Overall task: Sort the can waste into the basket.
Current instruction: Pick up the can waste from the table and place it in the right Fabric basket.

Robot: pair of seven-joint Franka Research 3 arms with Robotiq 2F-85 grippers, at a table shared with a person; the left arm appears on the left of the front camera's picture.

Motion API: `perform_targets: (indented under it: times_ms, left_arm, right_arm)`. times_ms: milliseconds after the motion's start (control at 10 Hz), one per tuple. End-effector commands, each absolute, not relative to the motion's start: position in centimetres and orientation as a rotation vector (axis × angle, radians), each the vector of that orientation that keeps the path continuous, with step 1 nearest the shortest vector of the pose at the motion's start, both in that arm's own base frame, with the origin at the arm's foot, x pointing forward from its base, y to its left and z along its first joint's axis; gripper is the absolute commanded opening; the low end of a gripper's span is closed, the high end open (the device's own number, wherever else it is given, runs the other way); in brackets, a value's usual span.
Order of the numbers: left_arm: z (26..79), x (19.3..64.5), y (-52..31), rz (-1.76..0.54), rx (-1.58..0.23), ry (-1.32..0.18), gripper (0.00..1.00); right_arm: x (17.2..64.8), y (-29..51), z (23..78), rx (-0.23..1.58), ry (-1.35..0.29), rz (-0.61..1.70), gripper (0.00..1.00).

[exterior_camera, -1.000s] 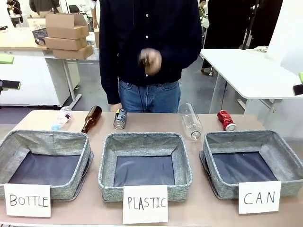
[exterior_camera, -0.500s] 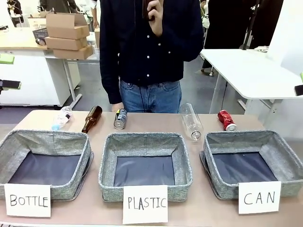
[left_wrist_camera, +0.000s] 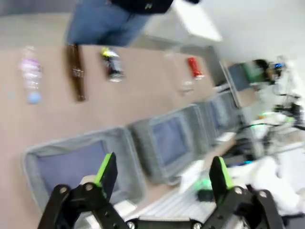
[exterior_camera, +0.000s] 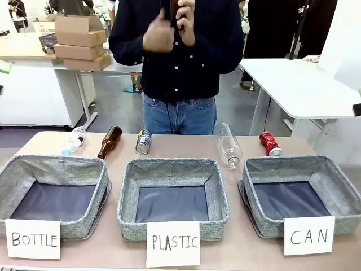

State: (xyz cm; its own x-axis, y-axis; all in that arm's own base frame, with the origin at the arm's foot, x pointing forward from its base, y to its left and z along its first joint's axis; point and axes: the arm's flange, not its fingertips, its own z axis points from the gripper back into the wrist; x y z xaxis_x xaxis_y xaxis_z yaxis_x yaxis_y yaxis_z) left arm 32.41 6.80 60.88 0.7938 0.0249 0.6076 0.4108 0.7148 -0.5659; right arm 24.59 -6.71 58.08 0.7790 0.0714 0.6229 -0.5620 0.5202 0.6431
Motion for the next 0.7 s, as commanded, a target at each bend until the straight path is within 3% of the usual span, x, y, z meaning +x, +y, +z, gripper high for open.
perform_targets:
  times_ms: [0, 100, 200, 400, 500, 600]
  left_arm:
    - [60.2, 36.9, 5.7, -0.25, -0.36, -0.476, 1.0]
    - [59.6, 38.2, 5.2, -0.291, -0.39, -0.432, 1.0]
    - [59.8, 38.8, 5.2, -0.255, -0.453, -0.484, 1.0]
    - [61.0, 36.6, 5.3, -0.289, -0.448, -0.552, 1.0]
    - [59.5, 38.9, 4.4, -0.298, -0.404, -0.506, 1.0]
    - [62.7, 32.8, 8.3, -0.393, -0.631, -0.65, 1.0]
  right_arm:
    - [24.8, -6.5, 58.2, 0.965, -0.593, 0.419, 1.0]
    - [24.8, -6.5, 58.2, 0.965, -0.593, 0.419, 1.0]
    - [24.8, -6.5, 58.2, 0.965, -0.593, 0.419, 1.0]
    - [24.8, -6.5, 58.2, 0.965, -0.593, 0.419, 1.0]
    - [24.8, -6.5, 58.2, 0.965, -0.593, 0.419, 1.0]
    - [24.8, -6.5, 58.2, 0.965, -0.593, 0.419, 1.0]
